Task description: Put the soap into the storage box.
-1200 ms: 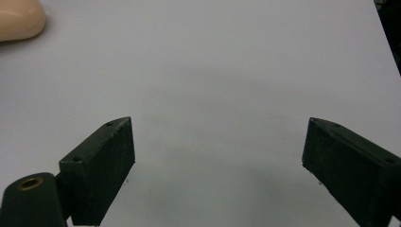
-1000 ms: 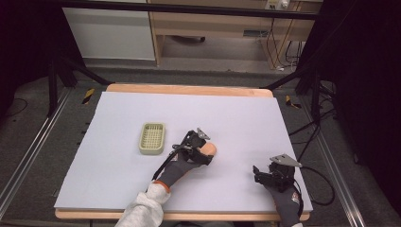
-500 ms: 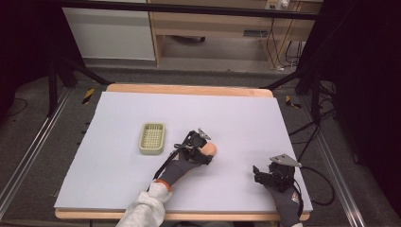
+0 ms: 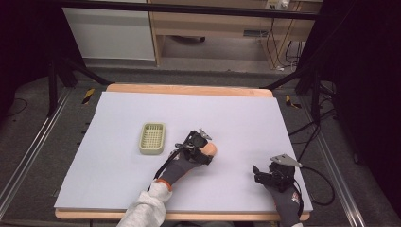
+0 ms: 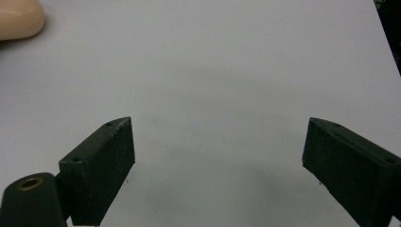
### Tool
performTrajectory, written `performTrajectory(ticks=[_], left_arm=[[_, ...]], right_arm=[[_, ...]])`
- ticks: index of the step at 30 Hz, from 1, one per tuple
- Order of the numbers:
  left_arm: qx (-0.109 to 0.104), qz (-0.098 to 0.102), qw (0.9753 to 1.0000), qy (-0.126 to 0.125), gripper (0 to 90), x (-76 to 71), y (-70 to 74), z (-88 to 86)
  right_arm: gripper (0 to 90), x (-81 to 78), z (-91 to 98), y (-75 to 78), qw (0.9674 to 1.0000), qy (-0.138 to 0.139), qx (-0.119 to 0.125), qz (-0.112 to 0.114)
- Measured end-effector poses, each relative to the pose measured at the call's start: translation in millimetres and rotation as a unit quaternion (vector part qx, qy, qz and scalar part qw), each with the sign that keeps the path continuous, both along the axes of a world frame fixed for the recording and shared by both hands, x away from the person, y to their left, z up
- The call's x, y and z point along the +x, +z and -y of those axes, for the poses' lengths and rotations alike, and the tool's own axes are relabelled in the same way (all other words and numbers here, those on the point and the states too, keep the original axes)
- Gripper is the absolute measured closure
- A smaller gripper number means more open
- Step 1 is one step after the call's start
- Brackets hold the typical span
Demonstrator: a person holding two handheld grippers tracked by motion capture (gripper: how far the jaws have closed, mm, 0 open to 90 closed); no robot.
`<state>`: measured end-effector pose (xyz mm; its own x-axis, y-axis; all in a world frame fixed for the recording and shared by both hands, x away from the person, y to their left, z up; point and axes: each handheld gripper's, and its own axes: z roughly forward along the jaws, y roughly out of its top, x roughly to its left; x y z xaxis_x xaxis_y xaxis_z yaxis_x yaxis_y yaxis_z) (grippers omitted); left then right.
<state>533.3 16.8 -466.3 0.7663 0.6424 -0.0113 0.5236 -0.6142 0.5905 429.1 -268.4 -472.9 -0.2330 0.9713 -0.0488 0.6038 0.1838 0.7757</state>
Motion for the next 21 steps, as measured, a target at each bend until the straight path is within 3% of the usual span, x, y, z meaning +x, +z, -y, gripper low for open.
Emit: performTrajectory(ticks=[6, 14, 21], left_arm=[[0.005, 0.003, 1.0000, 0.000, 31.5, -2.4, 5.2, -3.2], [-0.012, 0.020, 0.9997, -0.005, 31.5, -13.5, 26.6, -17.0], [-0.028, 0.033, 0.9991, -0.001, 31.5, -24.3, 43.8, -40.7]], right_arm=[[10.3, 0.0, 0.8, 0.0, 1.0000, 0.001, -0.003, 0.001], [10.3, 0.0, 0.9, 0.1, 1.0000, 0.001, -0.003, 0.001], [10.3, 0.0, 1.2, 0.0, 1.0000, 0.000, -0.004, 0.001]])
